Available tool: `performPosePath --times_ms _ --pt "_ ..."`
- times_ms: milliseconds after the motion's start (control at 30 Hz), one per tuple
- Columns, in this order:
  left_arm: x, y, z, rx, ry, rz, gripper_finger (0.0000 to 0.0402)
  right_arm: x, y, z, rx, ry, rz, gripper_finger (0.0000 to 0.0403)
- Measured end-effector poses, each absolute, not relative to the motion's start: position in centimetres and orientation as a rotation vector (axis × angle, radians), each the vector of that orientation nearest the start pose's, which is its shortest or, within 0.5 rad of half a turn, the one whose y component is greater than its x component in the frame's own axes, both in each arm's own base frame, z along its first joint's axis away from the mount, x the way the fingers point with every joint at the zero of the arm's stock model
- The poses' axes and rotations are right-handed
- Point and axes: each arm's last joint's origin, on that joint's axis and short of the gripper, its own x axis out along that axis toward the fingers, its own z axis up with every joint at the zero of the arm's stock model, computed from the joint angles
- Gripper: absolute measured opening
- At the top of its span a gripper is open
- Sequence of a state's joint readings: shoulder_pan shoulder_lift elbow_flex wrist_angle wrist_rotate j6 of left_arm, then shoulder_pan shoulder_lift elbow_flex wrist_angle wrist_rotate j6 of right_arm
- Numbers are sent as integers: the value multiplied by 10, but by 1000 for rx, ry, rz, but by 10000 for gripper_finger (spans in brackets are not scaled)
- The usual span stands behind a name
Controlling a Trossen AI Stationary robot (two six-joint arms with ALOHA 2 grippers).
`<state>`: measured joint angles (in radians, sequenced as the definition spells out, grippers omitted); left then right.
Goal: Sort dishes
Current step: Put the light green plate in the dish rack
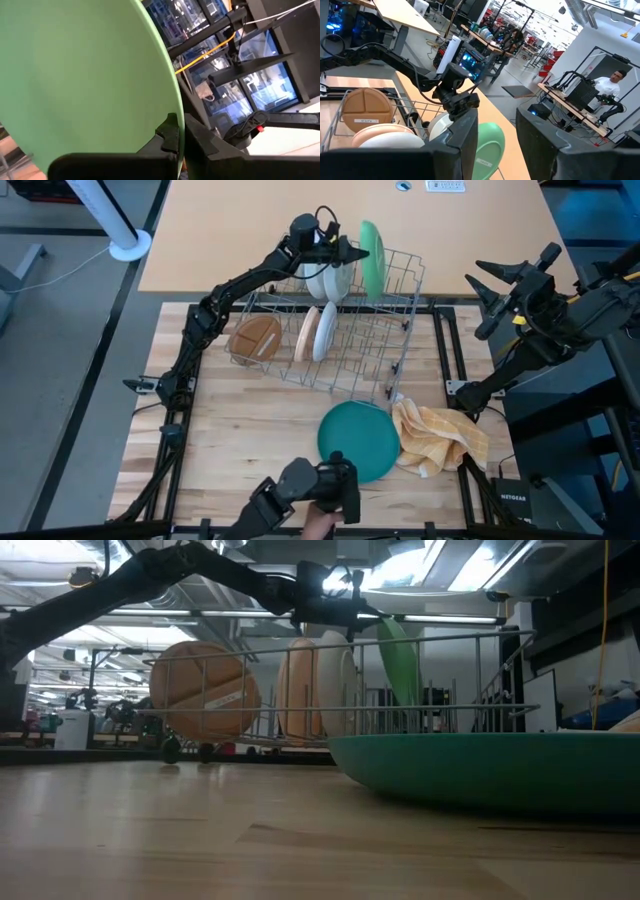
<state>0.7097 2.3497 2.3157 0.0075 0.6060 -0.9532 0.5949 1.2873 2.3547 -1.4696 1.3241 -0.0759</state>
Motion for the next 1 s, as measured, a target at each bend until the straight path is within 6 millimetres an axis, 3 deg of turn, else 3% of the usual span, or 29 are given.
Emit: performPosePath --times_ms 600,800,1000 --pt "424 337 322 -936 132 170 0 82 22 571 -409 264 -711 137" --pt "424 339 327 -956 79 156 0 82 22 571 -409 264 -711 137" --pt "423 343 345 -938 -76 95 0 82 22 571 -409 264 -711 137"
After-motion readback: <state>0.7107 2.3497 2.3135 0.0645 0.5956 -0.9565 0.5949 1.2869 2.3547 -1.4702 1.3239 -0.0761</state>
